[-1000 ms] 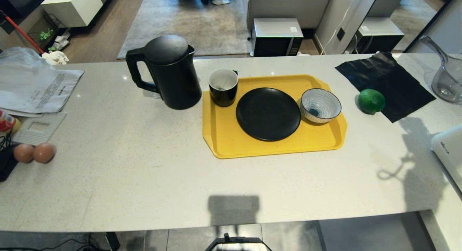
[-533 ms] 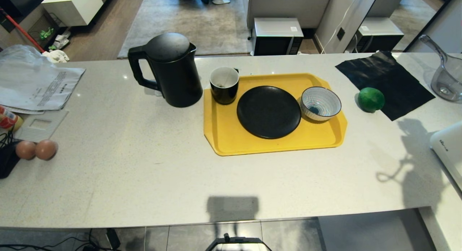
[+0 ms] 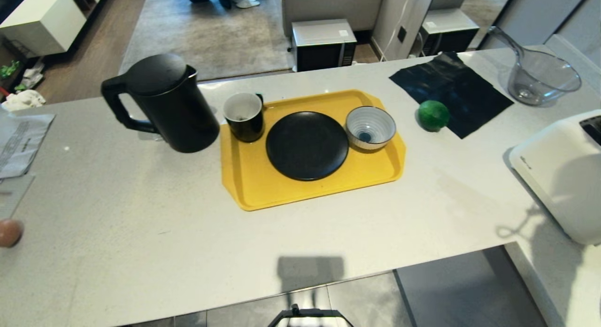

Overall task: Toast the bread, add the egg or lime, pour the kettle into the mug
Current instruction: Put the bread slices in the toaster

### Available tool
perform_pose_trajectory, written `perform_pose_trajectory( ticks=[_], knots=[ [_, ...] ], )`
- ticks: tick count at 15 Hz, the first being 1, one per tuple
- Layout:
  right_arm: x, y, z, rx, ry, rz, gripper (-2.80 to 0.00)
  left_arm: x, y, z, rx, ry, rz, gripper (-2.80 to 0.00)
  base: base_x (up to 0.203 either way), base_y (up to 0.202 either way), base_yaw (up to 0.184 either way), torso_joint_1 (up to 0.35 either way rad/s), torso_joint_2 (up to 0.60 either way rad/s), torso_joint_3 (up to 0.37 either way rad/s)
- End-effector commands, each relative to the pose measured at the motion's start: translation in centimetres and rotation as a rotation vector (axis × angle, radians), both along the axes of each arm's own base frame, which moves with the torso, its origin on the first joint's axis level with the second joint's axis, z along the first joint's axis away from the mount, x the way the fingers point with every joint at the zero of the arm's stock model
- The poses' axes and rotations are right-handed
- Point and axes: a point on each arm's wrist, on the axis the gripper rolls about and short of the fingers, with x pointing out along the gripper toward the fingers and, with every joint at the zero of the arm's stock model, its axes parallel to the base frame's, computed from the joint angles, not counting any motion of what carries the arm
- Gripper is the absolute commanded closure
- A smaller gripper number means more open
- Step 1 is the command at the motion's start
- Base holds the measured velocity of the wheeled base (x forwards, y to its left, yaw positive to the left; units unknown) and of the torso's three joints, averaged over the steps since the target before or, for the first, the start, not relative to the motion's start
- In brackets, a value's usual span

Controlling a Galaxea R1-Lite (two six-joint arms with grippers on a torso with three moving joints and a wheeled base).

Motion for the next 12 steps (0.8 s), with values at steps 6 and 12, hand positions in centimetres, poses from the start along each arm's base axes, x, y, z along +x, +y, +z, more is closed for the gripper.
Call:
perform_pose_trajectory(
  ticks=[6,12],
  knots=[
    [0.5,-0.5,-1.6,-0.025,-0.017,0.017,0.00,0.1,0.0,-0.5,0.000,0.014,0.000,0.00,0.000,0.009,-0.167,0.003,0.00,0.004],
    [1.7,-1.1,-3.7,0.087,0.021,0.176,0.00,0.1,0.0,-0.5,0.000,0.014,0.000,0.00,0.000,0.001,-0.029,0.002,0.00,0.000]
  ],
)
